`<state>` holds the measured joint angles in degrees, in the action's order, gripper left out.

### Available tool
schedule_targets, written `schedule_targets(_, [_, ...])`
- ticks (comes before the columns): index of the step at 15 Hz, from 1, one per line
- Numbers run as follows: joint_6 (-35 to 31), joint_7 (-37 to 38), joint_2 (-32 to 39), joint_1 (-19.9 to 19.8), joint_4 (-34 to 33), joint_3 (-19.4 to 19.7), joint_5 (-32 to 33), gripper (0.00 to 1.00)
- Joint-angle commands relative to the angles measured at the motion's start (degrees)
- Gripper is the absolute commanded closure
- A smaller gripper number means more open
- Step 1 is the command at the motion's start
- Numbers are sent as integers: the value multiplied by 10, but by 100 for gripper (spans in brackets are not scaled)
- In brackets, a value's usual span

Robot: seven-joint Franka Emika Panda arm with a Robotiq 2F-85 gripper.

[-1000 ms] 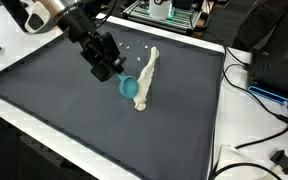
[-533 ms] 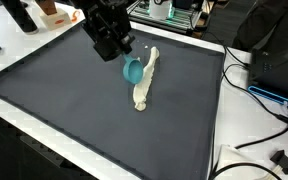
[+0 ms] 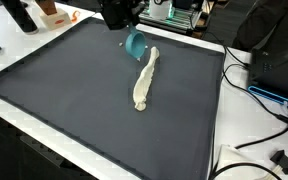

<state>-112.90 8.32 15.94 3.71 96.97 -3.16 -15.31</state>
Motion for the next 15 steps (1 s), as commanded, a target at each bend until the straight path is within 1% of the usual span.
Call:
schedule_targets(1, [66,58,-27,19,4,4,69,75])
schedule_targets(3, [118,73,-28,26,-8,0,94,75])
schedule_targets(6, [173,86,-27,37,-26,-2,130,75])
schedule_targets(7, [141,70,-22,29,-19,-3,105,50])
schedule_targets(9, [158,74,-22,33,-26,-4,114,50])
schedule_targets(15, [160,74,-22,33,-26,-4,116,50])
